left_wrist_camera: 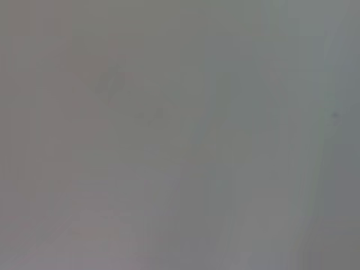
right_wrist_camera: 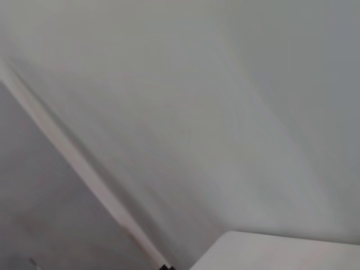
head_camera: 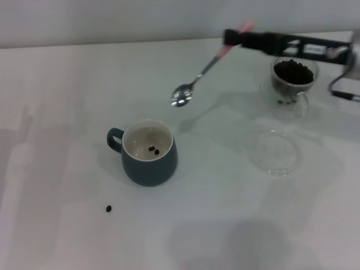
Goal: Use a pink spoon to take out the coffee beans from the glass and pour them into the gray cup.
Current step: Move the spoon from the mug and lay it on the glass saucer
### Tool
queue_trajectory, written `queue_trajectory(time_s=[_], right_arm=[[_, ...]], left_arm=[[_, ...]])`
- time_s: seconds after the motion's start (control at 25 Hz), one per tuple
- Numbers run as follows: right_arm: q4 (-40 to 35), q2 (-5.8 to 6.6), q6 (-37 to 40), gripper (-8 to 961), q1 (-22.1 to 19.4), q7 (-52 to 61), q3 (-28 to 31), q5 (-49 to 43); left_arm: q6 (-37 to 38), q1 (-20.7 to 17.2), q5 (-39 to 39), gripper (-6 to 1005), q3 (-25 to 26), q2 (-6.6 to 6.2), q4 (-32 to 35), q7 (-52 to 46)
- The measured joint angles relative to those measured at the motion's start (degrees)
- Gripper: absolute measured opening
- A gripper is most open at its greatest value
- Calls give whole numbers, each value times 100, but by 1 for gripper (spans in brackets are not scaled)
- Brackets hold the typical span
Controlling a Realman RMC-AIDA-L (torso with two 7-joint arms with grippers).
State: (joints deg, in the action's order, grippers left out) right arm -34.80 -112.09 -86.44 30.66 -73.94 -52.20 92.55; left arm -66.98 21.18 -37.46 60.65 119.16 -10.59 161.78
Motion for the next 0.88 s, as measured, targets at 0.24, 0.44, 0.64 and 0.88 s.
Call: queue_trajectory(time_s=[0.24,0.44,0.64,0.88], right_arm=[[131,458,-150,162,-312,265,60,-64],[373,699,-99,162,-626,281,102,-305],[431,747,123,162,-948,229,202,-453],[445,728,583,163,-1097,189,231,-703]], left_arm=[[0,0,-4,799,8,-4,26,2],[1,-1,-7,799,8,-15,46,3],[1,-1,-8,799,7,-16,51,3],[1,0,-7,799,7,-16,50,3]])
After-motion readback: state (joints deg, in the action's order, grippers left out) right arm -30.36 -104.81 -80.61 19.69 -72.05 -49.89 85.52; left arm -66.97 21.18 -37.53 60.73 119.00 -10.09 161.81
